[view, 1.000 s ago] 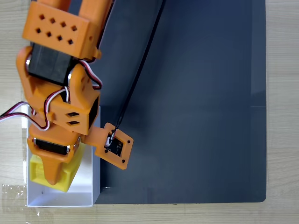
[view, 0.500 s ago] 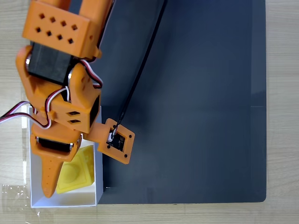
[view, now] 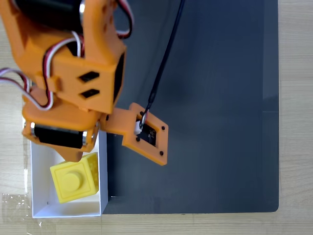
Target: Grasp a yellow block and put it in the box
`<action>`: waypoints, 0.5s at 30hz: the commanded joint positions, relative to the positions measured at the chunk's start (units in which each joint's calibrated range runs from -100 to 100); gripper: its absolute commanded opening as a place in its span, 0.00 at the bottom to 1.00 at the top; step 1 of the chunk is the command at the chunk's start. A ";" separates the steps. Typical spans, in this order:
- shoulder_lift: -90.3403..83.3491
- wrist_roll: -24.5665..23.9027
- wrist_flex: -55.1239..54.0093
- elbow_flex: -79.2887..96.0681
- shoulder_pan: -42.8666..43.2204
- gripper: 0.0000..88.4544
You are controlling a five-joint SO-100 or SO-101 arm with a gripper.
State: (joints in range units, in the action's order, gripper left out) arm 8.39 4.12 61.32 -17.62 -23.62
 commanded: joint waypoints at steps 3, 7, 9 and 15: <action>-22.45 -0.19 5.35 13.23 3.08 0.01; -39.49 -0.19 4.65 32.31 4.17 0.01; -47.79 -0.19 4.65 42.72 4.85 0.01; -70.93 -0.13 4.65 72.12 8.47 0.01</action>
State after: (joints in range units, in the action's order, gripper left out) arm -51.45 4.07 65.99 42.64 -16.24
